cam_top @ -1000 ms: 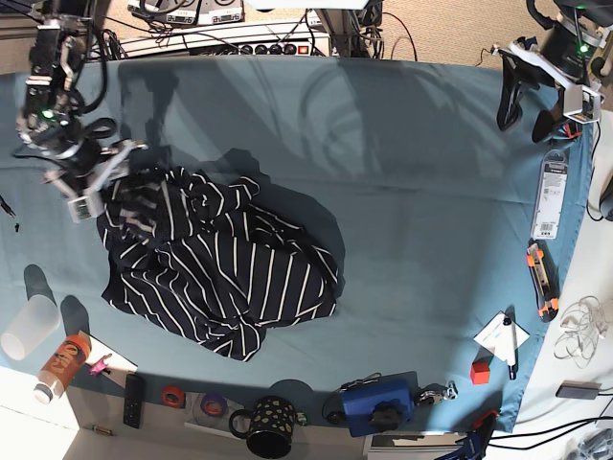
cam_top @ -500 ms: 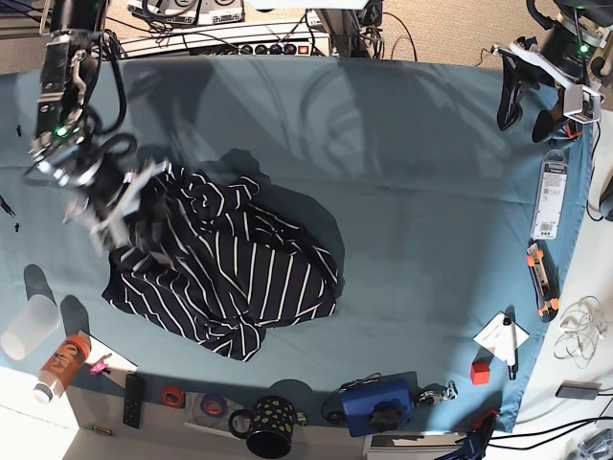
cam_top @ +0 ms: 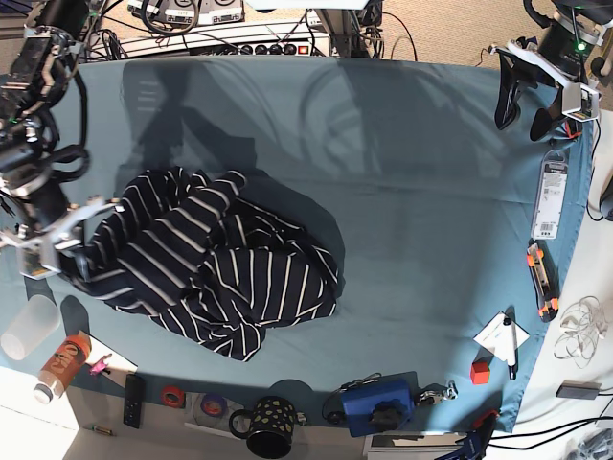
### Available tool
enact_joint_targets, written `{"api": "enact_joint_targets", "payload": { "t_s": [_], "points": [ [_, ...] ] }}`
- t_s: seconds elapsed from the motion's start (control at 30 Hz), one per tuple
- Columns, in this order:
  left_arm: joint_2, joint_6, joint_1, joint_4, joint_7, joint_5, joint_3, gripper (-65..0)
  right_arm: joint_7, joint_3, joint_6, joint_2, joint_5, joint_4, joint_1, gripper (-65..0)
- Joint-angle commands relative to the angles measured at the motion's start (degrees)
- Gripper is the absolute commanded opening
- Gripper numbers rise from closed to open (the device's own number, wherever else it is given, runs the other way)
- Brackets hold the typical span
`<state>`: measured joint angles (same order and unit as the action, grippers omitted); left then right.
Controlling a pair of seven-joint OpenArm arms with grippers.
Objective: Layout the t-shirt on the table in an organized manner, then fold the t-shirt properly
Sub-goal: 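Lower the right gripper to the edge of the striped shirt, then grasp the shirt edge with the right gripper and drag it outward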
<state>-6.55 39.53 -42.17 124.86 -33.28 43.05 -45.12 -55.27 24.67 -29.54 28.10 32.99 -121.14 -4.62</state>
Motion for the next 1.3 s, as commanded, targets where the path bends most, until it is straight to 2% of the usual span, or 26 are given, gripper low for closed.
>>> {"api": "enact_joint_targets", "payload": {
  "t_s": [0.0,0.27,0.33,0.5,0.67,0.7,0.77,0.87,1.0,1.13,1.27],
  "points": [
    [0.1,0.5,-0.3,0.8,1.8,1.0,-0.4,-30.2,-0.5,0.7,-0.9,1.0,1.7,-0.8,-0.2,-65.0],
    [0.2,0.5,1.4,0.8,1.8,1.0,-0.4,-30.2,-11.0,0.9,-1.9,1.0,2.6,-0.8,-12.3,-65.0],
    [0.2,0.5,1.4,0.8,1.8,1.0,-0.4,-30.2,-12.3,0.9,-3.2,1.0,2.6,-0.8,-16.4,-65.0],
    [0.2,0.5,1.4,0.8,1.8,1.0,-0.4,-30.2,-11.8,0.9,-4.7,1.0,2.6,-0.8,-25.1,-65.0],
    [0.2,0.5,1.4,0.8,1.8,1.0,-0.4,-30.2,-10.3,0.9,-4.9,1.0,3.0,-0.8,-26.8,-65.0],
    [0.2,0.5,1.4,0.8,1.8,1.0,-0.4,-30.2,-10.3,0.9,-5.9,1.0,4.2,-0.8,-26.8,-65.0],
    [0.2,0.5,1.4,0.8,1.8,1.0,-0.4,-30.2,-11.3,0.9,-10.2,1.0,9.1,-0.8,-26.8,-65.0],
    [0.2,0.5,1.4,0.8,1.8,1.0,-0.4,-30.2,-16.9,0.9,-10.5,1.0,17.3,-0.8,-26.8,-65.0],
    [0.2,0.5,1.6,0.8,1.8,0.7,-0.4,-30.2,-21.6,0.9,-10.5,1.0,18.8,-0.8,-26.8,-65.0],
    [0.2,0.5,1.6,0.8,1.8,0.2,-0.4,-30.2,-20.4,0.9,-10.5,1.0,18.5,-0.8,-26.8,-65.0],
    [0.2,0.5,1.6,0.8,1.8,0.2,-0.4,-30.2,-14.1,0.9,-10.5,1.0,18.4,-0.8,-26.1,-65.0]
  ]
}}
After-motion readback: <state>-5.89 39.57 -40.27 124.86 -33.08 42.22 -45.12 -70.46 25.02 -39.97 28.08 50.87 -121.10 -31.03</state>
